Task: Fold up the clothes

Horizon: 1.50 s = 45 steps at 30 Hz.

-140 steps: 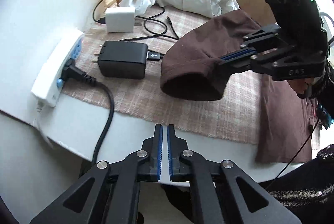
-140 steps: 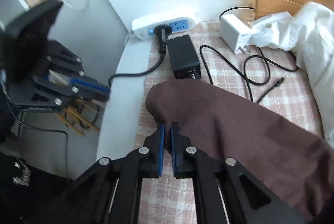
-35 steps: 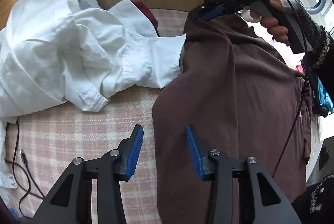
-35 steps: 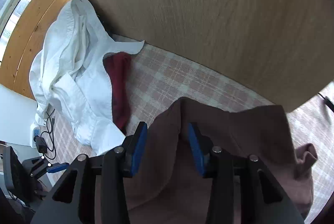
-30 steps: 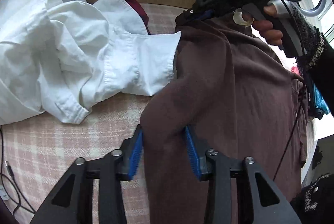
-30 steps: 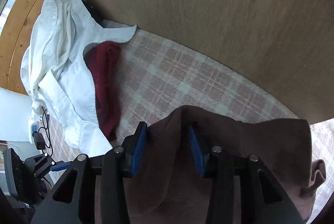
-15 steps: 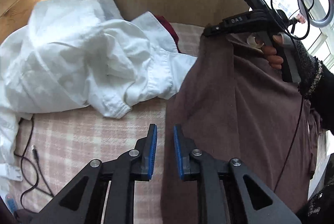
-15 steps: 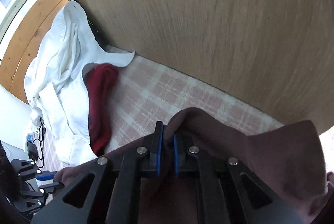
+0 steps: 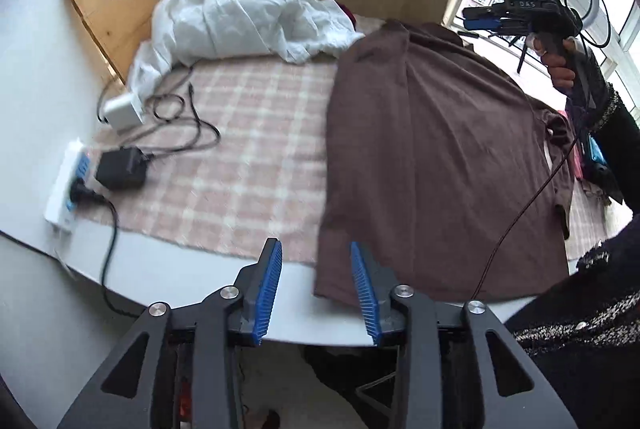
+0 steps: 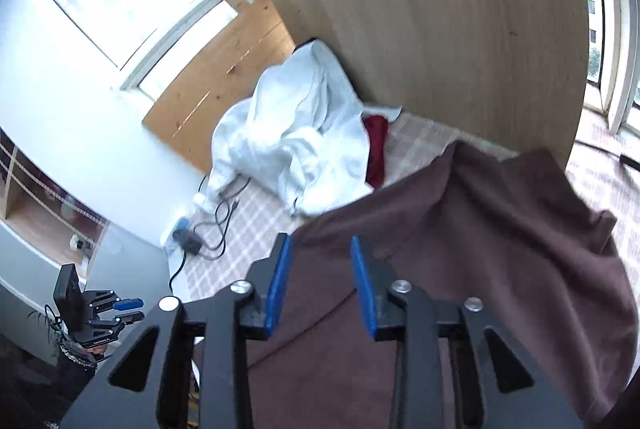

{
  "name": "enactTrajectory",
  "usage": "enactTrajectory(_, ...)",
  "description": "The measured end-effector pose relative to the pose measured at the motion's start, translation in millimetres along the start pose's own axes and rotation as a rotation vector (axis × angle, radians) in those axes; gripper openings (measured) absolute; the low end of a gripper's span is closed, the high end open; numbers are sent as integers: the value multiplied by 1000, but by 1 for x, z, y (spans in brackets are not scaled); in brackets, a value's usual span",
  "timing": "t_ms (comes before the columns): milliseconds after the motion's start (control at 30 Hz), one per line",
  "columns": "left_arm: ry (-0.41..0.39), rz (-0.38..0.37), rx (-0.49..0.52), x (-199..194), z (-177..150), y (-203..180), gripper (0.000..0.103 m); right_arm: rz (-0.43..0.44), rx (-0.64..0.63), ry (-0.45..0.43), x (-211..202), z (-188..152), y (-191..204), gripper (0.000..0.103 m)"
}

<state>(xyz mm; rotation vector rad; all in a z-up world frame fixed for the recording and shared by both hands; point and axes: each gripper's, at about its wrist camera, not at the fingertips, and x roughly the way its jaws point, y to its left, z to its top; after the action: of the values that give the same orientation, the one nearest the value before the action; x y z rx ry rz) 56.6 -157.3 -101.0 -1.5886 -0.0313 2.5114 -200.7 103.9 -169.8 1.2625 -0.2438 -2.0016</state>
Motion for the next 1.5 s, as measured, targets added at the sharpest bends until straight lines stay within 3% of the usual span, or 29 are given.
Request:
enactTrajectory(100, 31, -26, -20, 25, -22, -14, 34, -29, -57, 155, 58, -54, 40, 39)
enactTrajectory(200, 57, -34, -39, 44, -35, -21, 34, -2, -84, 302, 123, -102, 67, 39)
enactTrajectory(300, 28, -58, -37, 39, -43, -36, 33, -5, -105, 345, 149, -133, 89, 39)
enactTrajectory(400, -28, -88, 62, 33, -45, -66, 34, -34, -78, 345, 159, -148, 95, 39)
enactTrajectory(467, -35, -70, 111, 42, -44, -82, 34, -52, -20, 321, 158, -146, 88, 39)
enactTrajectory(567, -7, -41, 107, 66, -38, -84, 34, -58, 60, 295, 156, -137, 74, 39)
enactTrajectory(667, 29, -23, 98, 85, -37, -79, 16, -125, 72, 260, 150, -122, 66, 39)
enactTrajectory(800, 13, -90, 54, 79, -38, -66, 2, -122, 153, 240, 154, -103, 45, 39)
enactTrajectory(833, 9, -100, 46, 76, -37, -63, 2, -108, 171, 234, 155, -99, 41, 38)
enactTrajectory(933, -15, -105, 35, 60, -33, -58, 2, -92, 171, 199, 152, -90, 36, 6)
enactTrajectory(1000, -46, -89, 37, 44, -28, -58, 2, -73, 148, 186, 148, -85, 41, 5)
enactTrajectory(1133, -112, -146, 74, 27, -16, -76, 2, -87, 71, 131, 122, -71, 54, 4)
enactTrajectory(1200, -76, -159, 98, 45, -17, -86, 7, -137, 22, 110, 114, -69, 57, 4)
enactTrajectory(1267, 16, -165, 105, 63, -24, -89, 8, -171, 1, 120, 115, -72, 55, 5)
enactTrajectory(1367, 6, -158, 64, 44, -36, -71, 8, -213, 3, 284, 132, -83, 45, 7)
enactTrajectory(1400, -11, -148, 37, 35, -38, -60, 14, -242, -13, 302, 130, -87, 44, 7)
enactTrajectory(1433, -27, -147, 4, 28, -38, -46, 21, -274, -40, 281, 123, -89, 47, 11)
enactTrajectory(1500, -44, -135, -63, 25, -32, -26, 23, -328, -90, 227, 105, -91, 54, 13)
